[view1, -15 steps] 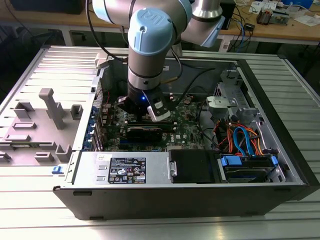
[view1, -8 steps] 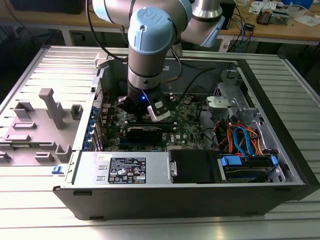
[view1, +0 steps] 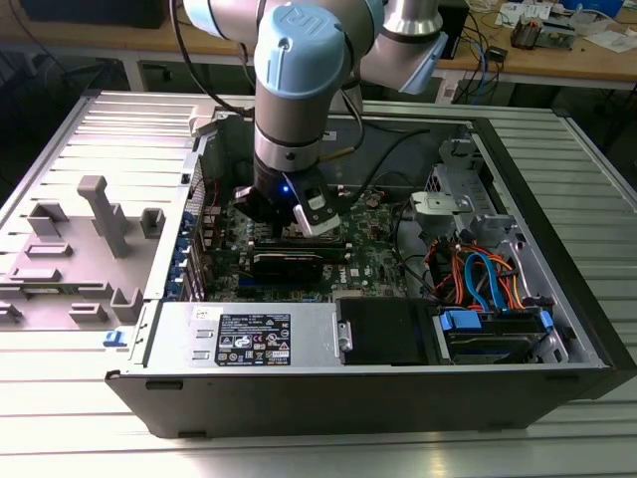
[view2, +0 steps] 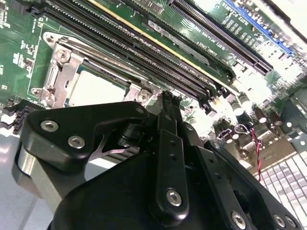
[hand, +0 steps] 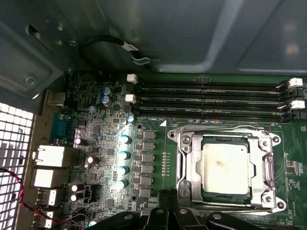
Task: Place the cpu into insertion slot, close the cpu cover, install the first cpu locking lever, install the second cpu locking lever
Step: 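Install the second cpu locking lever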
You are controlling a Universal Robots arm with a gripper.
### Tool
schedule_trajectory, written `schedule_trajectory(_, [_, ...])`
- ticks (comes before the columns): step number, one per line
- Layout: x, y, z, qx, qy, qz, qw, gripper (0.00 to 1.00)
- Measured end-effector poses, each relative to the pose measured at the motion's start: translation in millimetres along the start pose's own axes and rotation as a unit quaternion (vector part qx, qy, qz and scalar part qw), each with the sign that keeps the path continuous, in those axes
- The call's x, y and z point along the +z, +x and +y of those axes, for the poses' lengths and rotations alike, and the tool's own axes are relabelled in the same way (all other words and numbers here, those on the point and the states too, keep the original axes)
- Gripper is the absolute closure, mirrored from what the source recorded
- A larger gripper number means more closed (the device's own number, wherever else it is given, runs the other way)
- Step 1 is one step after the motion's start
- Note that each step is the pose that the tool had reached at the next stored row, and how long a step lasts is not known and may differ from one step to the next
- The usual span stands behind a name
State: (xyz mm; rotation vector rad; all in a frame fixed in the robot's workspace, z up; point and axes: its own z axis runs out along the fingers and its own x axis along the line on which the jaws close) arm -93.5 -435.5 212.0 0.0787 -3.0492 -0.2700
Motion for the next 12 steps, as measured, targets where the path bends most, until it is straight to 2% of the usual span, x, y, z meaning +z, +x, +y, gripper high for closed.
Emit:
schedule_trajectory(4, [-7.1, 0.5, 1.4, 0.000, 0.0002, 0.0001, 1.0000, 0.89])
schedule_trajectory(12, [-7.7, 0.6, 1.5, 0.000, 0.0002, 0.0000, 1.0000, 0.89])
